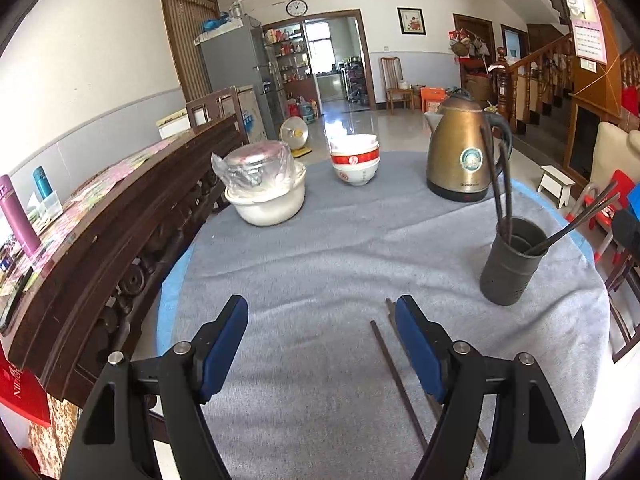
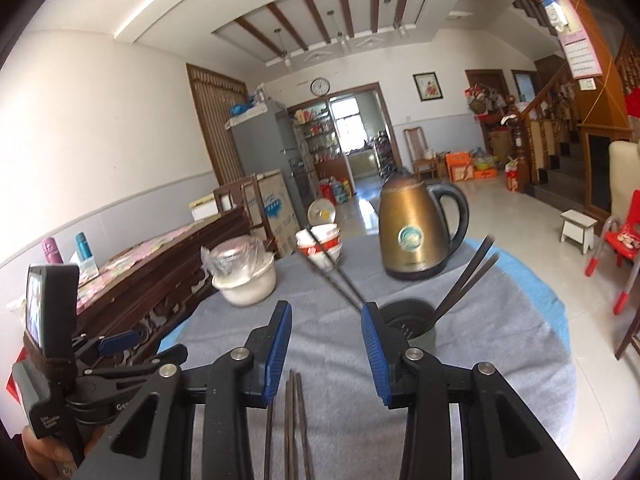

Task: Organize utensils
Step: 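Move both open tools back to the remaining chopsticks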

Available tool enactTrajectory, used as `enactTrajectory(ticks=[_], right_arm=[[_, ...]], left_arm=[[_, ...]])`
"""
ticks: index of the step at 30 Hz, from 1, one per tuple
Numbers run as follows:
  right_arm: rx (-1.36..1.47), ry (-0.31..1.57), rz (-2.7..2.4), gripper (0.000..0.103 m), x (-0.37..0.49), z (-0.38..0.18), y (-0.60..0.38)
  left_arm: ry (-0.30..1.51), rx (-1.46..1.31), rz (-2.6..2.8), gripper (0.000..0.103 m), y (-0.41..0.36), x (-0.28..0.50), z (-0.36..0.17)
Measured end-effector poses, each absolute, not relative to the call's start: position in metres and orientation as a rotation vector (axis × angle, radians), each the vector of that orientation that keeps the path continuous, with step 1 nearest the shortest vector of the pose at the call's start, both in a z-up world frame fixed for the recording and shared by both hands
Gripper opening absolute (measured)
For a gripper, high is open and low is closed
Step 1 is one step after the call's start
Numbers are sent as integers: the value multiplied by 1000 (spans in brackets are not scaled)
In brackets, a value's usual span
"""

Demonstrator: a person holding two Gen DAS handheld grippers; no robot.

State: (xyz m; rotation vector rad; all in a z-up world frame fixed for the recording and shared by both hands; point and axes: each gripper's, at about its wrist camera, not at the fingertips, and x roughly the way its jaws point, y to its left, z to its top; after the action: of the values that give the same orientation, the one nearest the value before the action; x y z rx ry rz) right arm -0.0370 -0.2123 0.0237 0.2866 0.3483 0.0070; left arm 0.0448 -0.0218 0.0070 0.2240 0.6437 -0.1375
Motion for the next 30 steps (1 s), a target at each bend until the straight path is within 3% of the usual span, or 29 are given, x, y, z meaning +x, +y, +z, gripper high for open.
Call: enactTrajectory(ticks=[8,18,27,30], right_arm=[[310,461,40,39,-21,-8,-206],[333,650,94,38,-3,-65,-197],[361,768,137,38,12,-98,-195],[366,808,166,32,18,-106,-189]], left_arm=[[746,212,-128,77,-12,61,-22],[1038,63,-142,77,13,97,-88],[1106,62,-164,77,3,99,-105],[1121,64,-167,77,-1,103,-111]])
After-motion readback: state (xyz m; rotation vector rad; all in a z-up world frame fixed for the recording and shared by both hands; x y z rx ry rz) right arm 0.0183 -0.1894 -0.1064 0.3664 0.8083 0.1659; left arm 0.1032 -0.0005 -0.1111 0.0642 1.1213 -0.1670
